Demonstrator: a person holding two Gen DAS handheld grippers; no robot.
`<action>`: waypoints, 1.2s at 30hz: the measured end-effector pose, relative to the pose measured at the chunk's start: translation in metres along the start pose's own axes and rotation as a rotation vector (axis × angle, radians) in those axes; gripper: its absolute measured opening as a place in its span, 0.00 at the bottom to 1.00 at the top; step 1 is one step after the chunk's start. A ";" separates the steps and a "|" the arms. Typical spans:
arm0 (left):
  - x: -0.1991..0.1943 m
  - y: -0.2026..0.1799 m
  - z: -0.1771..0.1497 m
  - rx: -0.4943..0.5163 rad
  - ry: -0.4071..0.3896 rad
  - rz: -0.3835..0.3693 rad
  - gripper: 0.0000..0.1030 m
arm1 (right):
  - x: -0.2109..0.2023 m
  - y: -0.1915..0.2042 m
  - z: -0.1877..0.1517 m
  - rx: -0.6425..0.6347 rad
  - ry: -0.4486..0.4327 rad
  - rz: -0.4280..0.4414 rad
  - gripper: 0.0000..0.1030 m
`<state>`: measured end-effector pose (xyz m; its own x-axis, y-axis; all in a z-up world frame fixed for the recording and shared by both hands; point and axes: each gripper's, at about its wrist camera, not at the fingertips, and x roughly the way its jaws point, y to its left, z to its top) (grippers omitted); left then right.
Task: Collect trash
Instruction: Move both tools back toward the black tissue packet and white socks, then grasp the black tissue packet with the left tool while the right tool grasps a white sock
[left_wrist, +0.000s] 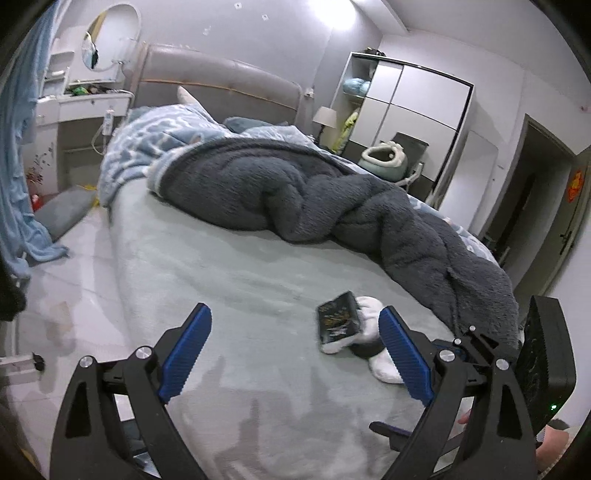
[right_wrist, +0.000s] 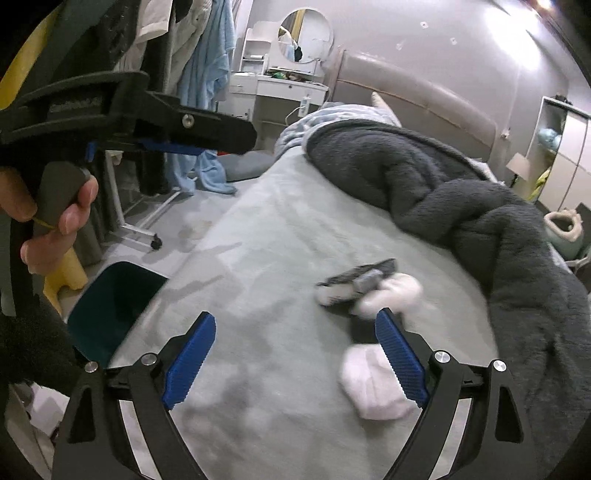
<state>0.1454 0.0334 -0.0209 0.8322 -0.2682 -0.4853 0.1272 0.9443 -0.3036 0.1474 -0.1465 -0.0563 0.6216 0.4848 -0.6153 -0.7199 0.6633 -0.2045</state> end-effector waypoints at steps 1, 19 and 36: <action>0.004 -0.002 0.000 -0.003 0.004 -0.007 0.91 | -0.002 -0.003 -0.002 -0.007 -0.003 -0.010 0.88; 0.075 -0.013 -0.014 -0.090 0.128 -0.100 0.91 | 0.004 -0.056 -0.044 0.027 0.027 -0.068 0.89; 0.116 -0.034 -0.026 0.019 0.205 -0.086 0.77 | 0.020 -0.113 -0.063 0.212 0.041 -0.011 0.89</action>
<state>0.2237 -0.0353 -0.0884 0.6911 -0.3790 -0.6154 0.2043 0.9192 -0.3366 0.2215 -0.2473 -0.0934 0.6126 0.4560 -0.6456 -0.6295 0.7755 -0.0496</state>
